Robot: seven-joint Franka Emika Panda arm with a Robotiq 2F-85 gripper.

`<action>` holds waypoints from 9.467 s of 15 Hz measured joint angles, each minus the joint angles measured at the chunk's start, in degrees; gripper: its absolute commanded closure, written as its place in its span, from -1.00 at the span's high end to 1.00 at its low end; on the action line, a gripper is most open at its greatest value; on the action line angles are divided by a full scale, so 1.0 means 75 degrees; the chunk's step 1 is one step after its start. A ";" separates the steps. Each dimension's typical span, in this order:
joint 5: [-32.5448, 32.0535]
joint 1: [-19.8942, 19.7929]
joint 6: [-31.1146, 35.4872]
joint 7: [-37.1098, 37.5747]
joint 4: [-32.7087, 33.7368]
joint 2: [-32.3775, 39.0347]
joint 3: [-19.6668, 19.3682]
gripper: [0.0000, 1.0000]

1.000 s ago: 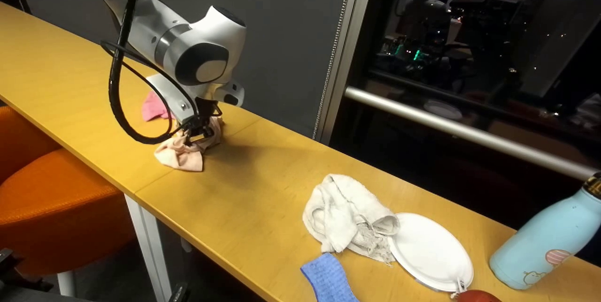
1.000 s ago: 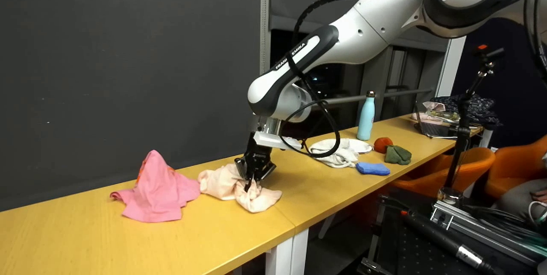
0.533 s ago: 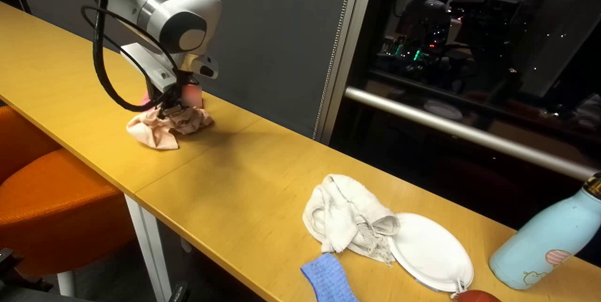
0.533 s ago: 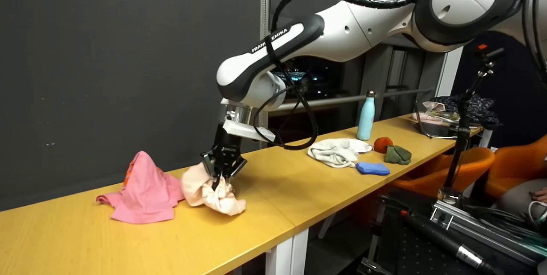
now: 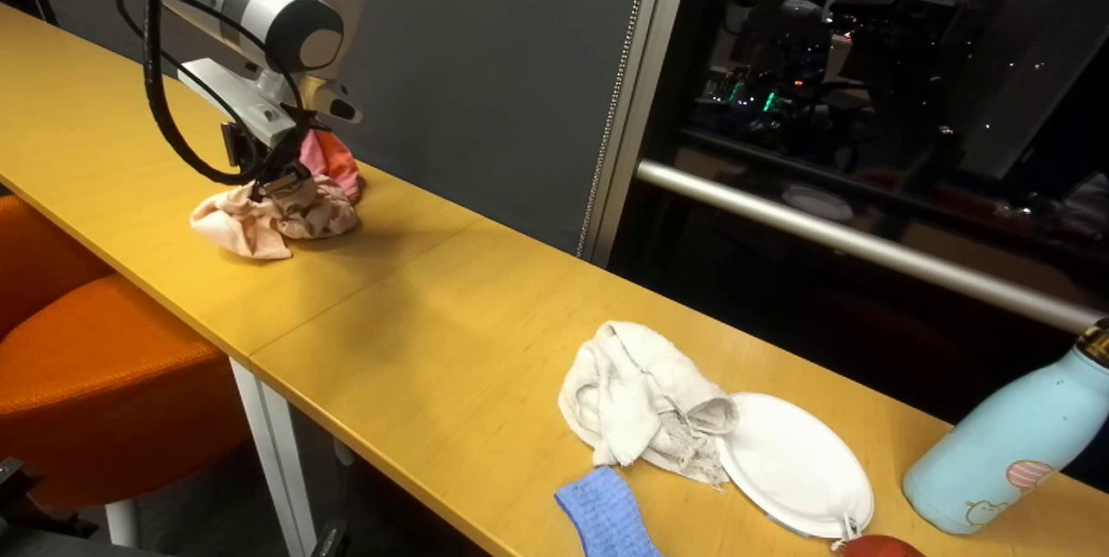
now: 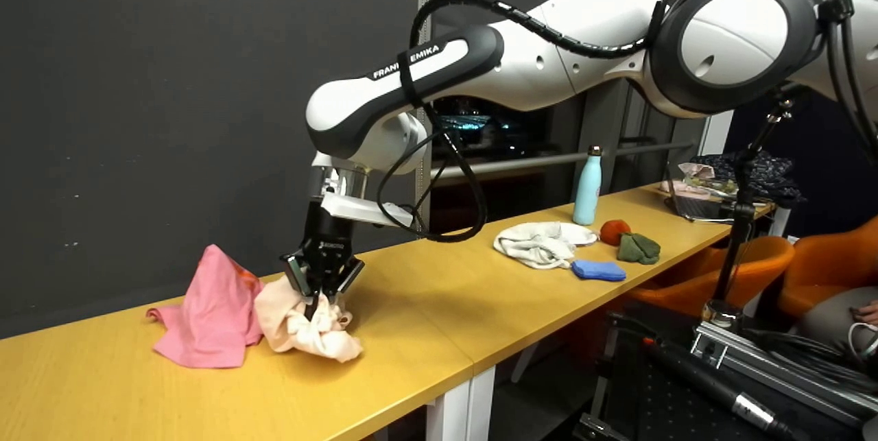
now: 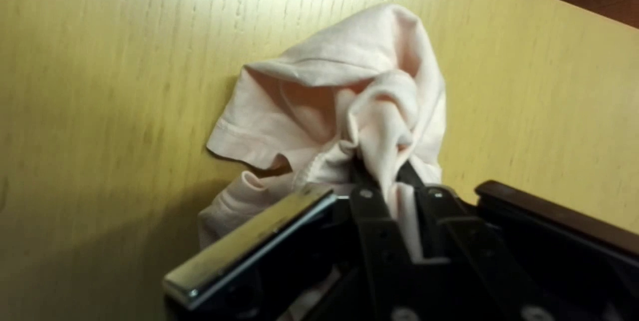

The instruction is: Fold the peach t-shirt, move it to the left and then use the white towel to wipe the table

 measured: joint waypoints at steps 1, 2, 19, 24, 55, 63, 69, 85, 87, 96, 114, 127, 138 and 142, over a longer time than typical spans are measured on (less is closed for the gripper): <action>-0.0062 0.0078 -0.0080 0.0000 0.0200 0.0114 0.0004 -0.23; -0.0109 0.0142 -0.0162 0.0000 0.0379 0.0215 0.0004 -0.13; -0.0951 -0.0534 -0.1897 -0.0043 -0.0052 -0.1148 -0.1105 1.00; -0.1800 -0.0938 -0.1312 0.0151 -0.1867 -0.2383 -0.2035 1.00; -0.2668 0.0104 0.7330 0.4767 -0.8681 -0.2899 -0.5917 0.46; -0.2294 0.0250 0.7671 0.4874 -0.8234 -0.2198 -0.5847 -0.76; -0.1694 0.0769 0.8254 0.4891 -0.8219 -0.1863 -0.5748 -0.94; -0.1293 0.1051 0.8536 0.3823 -0.7456 -0.2731 -0.3015 -0.94; -0.1290 0.0751 0.8539 0.3343 -0.7438 -0.2950 -0.2326 -0.94; -0.0787 -0.1603 0.8508 0.1218 -0.7820 -0.2958 0.0690 -0.94; -0.0880 -0.1663 0.7207 0.0636 -1.0297 -0.4532 -0.2383 -0.94; -0.0851 -0.1937 0.6993 0.1295 -0.6829 -0.2410 -0.2909 -0.94; -0.0841 -0.1908 0.5283 0.1472 -0.2576 -0.0338 -0.2315 -0.94; -0.0845 -0.1627 0.4575 0.1465 -0.1302 0.0242 -0.1785 -0.94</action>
